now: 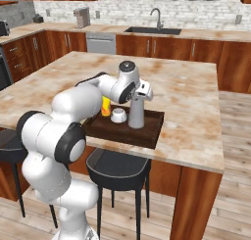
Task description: There is a tray on the dining counter. Grab the cup, mug, and pitcher and place them on the tray. The pitcher may be placed next to the tray if it cannot fit the tray.
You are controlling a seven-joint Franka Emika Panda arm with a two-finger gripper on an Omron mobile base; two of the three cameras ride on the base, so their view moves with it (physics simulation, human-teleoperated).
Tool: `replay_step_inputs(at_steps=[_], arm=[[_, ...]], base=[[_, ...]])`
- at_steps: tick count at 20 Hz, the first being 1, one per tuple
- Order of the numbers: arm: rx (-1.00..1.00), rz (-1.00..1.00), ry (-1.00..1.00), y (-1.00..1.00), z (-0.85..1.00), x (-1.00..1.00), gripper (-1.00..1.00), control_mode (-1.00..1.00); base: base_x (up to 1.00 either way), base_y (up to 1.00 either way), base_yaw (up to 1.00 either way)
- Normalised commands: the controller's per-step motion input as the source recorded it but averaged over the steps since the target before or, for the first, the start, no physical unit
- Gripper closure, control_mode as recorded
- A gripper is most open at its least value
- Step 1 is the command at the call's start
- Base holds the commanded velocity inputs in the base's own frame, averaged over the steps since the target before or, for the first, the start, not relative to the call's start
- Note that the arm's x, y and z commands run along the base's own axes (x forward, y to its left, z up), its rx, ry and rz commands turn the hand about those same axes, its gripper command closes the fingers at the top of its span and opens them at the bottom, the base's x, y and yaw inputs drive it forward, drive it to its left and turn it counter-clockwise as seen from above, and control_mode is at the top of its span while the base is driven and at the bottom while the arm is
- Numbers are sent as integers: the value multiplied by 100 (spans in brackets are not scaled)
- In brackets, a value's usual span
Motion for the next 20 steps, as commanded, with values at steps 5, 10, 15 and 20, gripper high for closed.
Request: replay_step_inputs(at_steps=[5, 10, 15, 20], arm=[[0, 0, 0, 0, -24, 5, 100, -100], [0, 0, 0, 0, -22, 6, 100, -100], [0, 0, 0, 0, -16, 4, 100, -100], [0, 0, 0, 0, -18, 5, 100, -100]], base=[[0, 0, 0], [0, 0, 0], [0, 0, 0], [0, 0, 0]])
